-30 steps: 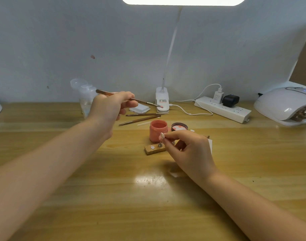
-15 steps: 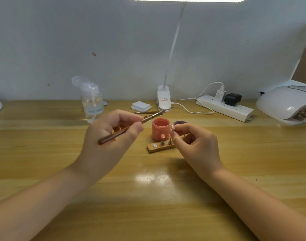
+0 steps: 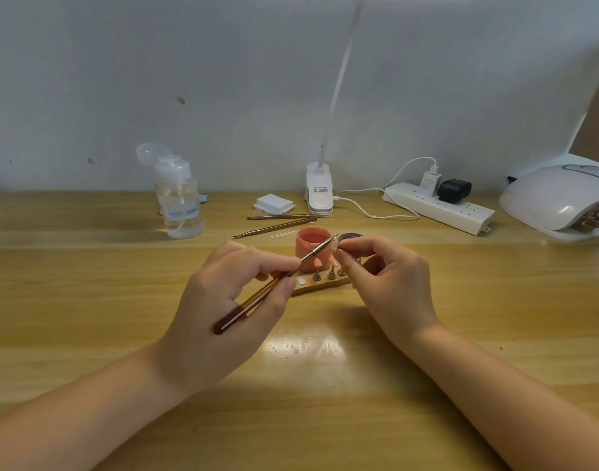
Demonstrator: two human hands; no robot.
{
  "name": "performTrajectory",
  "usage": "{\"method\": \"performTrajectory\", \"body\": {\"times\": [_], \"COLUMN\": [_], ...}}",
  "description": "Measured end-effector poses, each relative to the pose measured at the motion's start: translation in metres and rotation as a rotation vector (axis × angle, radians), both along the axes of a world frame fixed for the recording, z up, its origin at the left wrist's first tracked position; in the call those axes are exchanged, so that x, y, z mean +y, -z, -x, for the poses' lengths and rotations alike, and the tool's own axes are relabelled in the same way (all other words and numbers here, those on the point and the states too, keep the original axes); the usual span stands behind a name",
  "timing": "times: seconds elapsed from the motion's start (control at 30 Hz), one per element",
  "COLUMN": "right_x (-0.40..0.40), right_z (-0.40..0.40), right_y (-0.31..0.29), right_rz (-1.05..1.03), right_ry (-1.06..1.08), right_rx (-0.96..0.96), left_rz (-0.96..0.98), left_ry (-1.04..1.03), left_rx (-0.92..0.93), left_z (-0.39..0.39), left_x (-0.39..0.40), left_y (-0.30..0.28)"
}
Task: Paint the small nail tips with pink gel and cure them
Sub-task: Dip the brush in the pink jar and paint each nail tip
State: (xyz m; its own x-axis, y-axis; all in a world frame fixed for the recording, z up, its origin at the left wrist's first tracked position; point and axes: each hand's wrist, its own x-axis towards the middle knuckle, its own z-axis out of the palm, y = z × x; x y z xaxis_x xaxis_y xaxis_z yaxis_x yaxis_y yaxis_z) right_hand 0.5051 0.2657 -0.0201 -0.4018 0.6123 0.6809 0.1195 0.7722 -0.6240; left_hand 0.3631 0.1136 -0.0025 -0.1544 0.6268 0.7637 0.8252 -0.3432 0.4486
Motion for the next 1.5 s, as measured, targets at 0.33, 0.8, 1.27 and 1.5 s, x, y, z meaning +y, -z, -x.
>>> {"method": "performTrajectory", "body": {"times": [0.33,0.8,1.27,1.5], "right_x": [0.0007,0.0011,0.0002,0.0009], "right_z": [0.0001,0.0003,0.0,0.0003], "right_y": [0.0009,0.0015,0.0012,0.0014], "right_rz": [-0.005,0.021,0.038,0.045], "right_ry": [-0.008,-0.013,-0.027,-0.013], "right_rx": [-0.004,-0.005,0.003,0.003], "left_rz": [-0.013,-0.006,0.062,0.054], "left_ry": [0.013,0.0,0.037,0.061], "left_rx": [-0.054,-0.057,-0.147,-0.055], "left_z": [-0.0026,-0.0038,-0.0024,-0.002], "left_x": [-0.002,0.0002,-0.0006,-0.0007], "left_y": [0.0005,-0.0007,0.0006,0.0012]}}
